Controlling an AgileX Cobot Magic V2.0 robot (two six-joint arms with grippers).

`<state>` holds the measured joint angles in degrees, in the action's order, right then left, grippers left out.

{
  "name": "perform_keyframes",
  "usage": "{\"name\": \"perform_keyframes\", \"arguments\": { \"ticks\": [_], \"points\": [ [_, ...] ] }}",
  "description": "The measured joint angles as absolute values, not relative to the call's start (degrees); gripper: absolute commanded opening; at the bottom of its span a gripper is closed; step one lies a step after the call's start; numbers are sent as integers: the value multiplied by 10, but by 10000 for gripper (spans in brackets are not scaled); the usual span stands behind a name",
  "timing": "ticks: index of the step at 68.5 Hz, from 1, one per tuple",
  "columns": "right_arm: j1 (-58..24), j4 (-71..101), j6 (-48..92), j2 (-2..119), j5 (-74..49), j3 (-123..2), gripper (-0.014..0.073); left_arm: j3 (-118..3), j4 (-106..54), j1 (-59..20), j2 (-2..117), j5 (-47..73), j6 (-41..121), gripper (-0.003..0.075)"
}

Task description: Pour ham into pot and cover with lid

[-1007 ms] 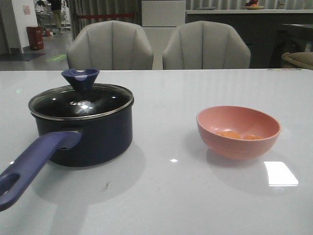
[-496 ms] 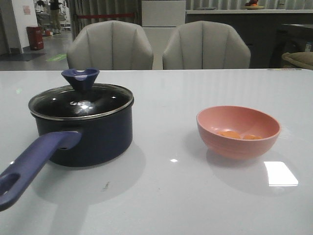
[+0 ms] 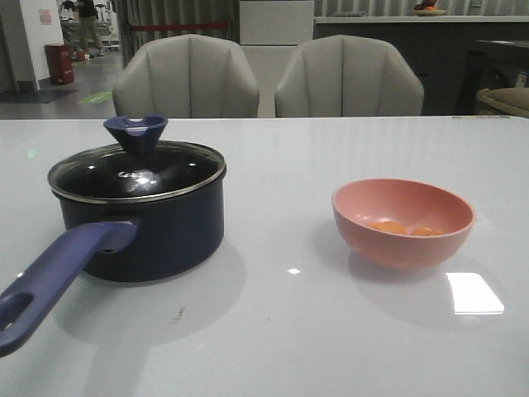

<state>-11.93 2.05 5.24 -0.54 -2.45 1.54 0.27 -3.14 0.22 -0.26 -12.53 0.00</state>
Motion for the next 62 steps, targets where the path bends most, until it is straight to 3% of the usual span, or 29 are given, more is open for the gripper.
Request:
{"name": "perform_keyframes", "arguments": {
  "ticks": [10,29,49,62],
  "points": [
    [-119,20,52,-5,-25,15,150,-10,-31,2,-3,-157,0,134],
    [-119,20,52,-5,-25,15,150,-162,-31,2,11,-25,0,134],
    [-119,20,52,-5,-25,15,150,-280,-31,2,144,157,0,134],
    [-119,20,52,-5,-25,15,150,-306,-56,2,224,210,0,134]
  ]
}}
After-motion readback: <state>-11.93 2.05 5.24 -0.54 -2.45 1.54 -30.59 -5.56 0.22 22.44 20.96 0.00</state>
